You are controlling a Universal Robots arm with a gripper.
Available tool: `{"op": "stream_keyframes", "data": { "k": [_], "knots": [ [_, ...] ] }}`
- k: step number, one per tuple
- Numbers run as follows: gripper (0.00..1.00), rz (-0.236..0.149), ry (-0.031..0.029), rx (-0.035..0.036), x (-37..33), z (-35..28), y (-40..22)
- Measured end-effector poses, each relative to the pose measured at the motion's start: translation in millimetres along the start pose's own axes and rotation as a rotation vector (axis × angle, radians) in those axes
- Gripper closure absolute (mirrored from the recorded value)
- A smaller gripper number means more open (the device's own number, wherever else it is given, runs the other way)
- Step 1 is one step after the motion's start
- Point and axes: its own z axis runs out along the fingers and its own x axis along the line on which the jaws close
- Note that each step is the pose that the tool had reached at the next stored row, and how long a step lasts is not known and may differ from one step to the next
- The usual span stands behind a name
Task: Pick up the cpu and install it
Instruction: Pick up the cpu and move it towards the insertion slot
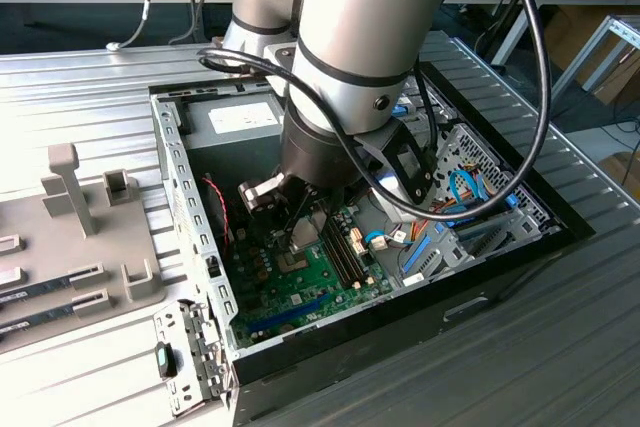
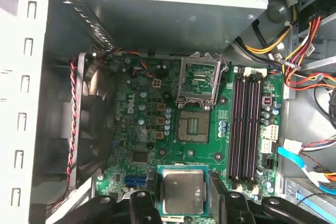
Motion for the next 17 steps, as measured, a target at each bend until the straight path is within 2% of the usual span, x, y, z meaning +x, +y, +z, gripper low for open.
{"op": "stream_keyframes", "data": {
  "k": [17],
  "knots": [
    [0.53, 0.0, -0.0001, 0.0, -5.4, 4.6, -1.4]
  ]
}}
